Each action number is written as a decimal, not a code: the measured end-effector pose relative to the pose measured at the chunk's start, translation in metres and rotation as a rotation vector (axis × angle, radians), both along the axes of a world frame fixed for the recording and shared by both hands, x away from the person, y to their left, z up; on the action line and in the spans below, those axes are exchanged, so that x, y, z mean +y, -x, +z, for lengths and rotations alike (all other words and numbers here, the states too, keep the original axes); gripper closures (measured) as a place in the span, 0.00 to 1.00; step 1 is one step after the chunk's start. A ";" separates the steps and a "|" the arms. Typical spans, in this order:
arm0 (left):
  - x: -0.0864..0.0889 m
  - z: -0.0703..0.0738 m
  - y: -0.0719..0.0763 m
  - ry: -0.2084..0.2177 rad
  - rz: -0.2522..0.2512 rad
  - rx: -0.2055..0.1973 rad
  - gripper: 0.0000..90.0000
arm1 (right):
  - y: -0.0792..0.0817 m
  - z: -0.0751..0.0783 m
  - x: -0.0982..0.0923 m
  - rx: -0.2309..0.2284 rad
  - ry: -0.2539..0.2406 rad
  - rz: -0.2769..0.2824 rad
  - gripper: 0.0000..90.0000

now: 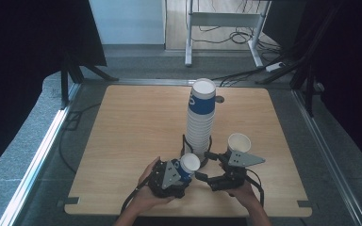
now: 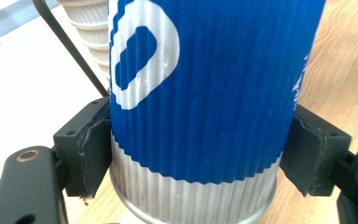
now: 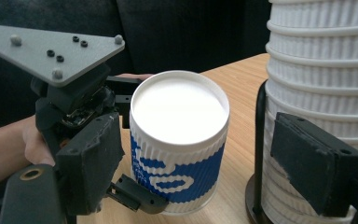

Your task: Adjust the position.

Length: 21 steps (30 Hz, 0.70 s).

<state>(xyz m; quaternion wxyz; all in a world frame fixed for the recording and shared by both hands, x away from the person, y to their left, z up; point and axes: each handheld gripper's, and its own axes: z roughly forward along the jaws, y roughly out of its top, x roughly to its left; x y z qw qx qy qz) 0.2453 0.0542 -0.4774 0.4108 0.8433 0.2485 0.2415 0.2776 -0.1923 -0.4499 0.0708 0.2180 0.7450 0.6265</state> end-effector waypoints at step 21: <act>-0.011 -0.010 0.004 -0.201 0.017 -0.086 0.22 | -0.002 -0.009 0.007 0.032 0.137 0.025 0.19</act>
